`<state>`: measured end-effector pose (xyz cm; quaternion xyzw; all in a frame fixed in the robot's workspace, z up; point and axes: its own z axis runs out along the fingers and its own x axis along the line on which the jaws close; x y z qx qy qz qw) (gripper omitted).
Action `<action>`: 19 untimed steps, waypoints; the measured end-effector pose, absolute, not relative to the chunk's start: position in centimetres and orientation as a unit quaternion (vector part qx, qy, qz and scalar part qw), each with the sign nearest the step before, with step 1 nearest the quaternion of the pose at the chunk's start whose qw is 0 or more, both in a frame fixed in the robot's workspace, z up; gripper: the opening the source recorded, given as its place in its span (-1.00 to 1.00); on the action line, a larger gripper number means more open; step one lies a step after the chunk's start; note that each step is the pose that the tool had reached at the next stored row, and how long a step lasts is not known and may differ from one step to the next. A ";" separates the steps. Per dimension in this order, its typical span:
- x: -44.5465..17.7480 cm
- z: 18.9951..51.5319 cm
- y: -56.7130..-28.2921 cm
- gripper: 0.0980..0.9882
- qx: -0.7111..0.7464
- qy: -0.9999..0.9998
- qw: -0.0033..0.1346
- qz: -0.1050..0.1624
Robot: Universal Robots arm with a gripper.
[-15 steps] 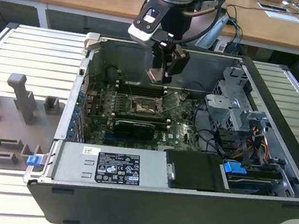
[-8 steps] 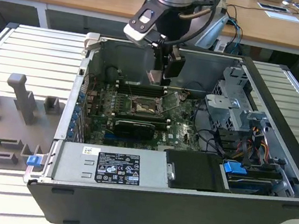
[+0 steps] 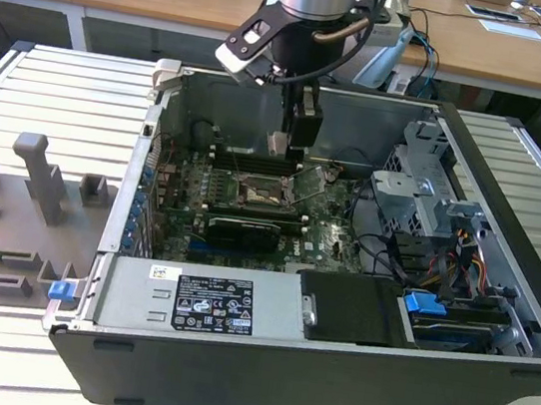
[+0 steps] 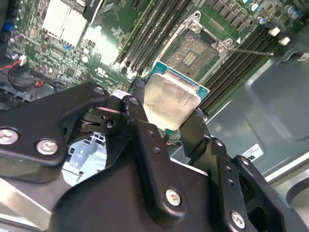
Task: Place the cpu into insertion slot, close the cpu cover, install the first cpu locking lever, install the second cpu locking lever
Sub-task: 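Place the cpu into insertion slot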
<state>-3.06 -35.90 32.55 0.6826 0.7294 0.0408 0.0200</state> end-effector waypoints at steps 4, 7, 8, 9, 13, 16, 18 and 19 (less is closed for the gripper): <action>-3.1 32.1 -35.9 -0.01 0.688 0.724 0.020 0.041; -3.1 31.9 -35.9 -0.01 0.688 0.724 0.020 0.040; -3.1 31.8 -35.9 -0.01 0.688 0.724 0.020 0.041; -3.1 31.7 -35.9 -0.01 0.688 0.724 0.020 0.041; -3.1 31.3 -35.9 -0.01 0.688 0.724 0.020 0.040; -3.1 31.1 -35.9 -0.01 0.688 0.724 0.020 0.040; -3.1 30.8 -35.9 -0.01 0.688 0.724 0.020 0.040; -3.1 30.6 -35.9 -0.01 0.688 0.724 0.020 0.040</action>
